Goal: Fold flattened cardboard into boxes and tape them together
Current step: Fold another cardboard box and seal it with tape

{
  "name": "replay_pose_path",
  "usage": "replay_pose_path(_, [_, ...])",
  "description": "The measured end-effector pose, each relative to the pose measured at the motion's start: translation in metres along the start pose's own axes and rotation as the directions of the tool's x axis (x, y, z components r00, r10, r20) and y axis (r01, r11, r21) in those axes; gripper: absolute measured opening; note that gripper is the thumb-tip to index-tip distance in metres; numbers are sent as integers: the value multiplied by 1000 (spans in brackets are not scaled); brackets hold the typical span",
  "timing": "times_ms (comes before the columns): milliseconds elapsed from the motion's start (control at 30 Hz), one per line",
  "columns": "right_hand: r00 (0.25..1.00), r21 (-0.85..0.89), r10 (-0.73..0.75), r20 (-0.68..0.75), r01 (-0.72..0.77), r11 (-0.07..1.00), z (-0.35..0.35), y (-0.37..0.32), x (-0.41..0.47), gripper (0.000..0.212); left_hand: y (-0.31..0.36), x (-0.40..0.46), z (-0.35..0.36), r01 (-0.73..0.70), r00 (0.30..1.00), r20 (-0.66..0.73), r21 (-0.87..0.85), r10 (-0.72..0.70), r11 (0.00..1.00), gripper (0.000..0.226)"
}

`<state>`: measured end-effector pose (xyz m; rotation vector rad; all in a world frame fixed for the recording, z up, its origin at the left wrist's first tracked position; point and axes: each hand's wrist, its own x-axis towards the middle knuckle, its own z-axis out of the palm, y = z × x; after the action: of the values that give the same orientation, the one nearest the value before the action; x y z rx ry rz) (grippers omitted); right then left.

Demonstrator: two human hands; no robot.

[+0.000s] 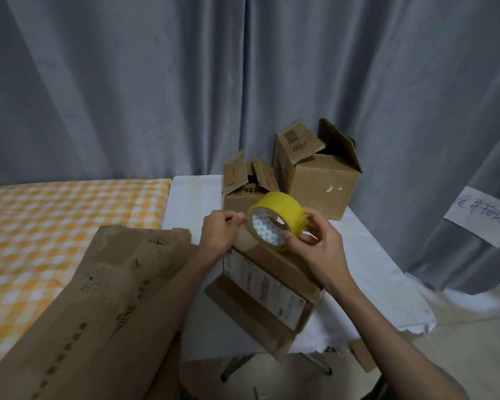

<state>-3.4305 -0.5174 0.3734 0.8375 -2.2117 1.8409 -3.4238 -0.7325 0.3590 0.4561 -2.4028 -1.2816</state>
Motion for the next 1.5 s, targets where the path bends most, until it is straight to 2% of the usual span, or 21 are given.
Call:
replay_pose_path(200, [997,36,28,69,-31,999,-3,1,9,46,2,9,-1,74,996,-46,-106,-79,992,17])
replay_pose_path(400, [997,106,48,-56,-41,994,-7,0,4,42,-4,12,0,72,997,16,-128,-70,989,17])
replay_pose_path(467, [998,104,48,-52,-42,994,-8,-2,4,41,-4,14,0,30,999,24,-113,-28,993,15])
replay_pose_path(567, [997,115,65,-33,-61,991,-8,-3,4,36,-2,10,-2,-138,990,22,26,138,990,15])
replay_pose_path(633, [996,124,82,-34,-77,989,-10,-3,3,32,-3,4,-5,-326,945,33,126,325,937,25])
replay_pose_path(700, [994,109,97,-39,-92,990,-11,-2,0,31,-7,-3,-9,-512,856,174,173,486,841,34])
replay_pose_path(733, [994,89,103,-36,-99,991,-10,-2,0,30,-11,-7,-11,-566,814,278,184,510,804,39])
replay_pose_path(800, [993,45,113,-23,-112,993,-8,-2,0,29,-19,-13,-14,-609,756,436,192,489,770,47])
replay_pose_path(833, [993,28,120,-16,-120,992,-8,-3,1,28,-22,-14,-16,-618,740,472,197,479,762,49])
replay_pose_path(967, [985,-67,173,21,-171,983,-12,-3,4,22,-27,-12,-21,-668,696,524,220,491,711,61])
replay_pose_path(1167, [972,-133,236,18,-232,964,-19,-20,3,23,-25,-7,-25,-684,677,610,317,411,657,93])
replay_pose_path(1233, [969,-149,247,5,-243,958,-24,-28,3,21,-22,-8,-27,-694,671,626,340,398,634,96])
replay_pose_path(1367, [960,-184,279,-16,-277,943,-47,-40,-5,32,-17,-10,-30,-708,655,655,356,378,611,95])
replay_pose_path(1500, [952,-347,305,20,-279,895,-64,-48,-4,22,-13,-11,-33,-723,641,678,378,359,578,92])
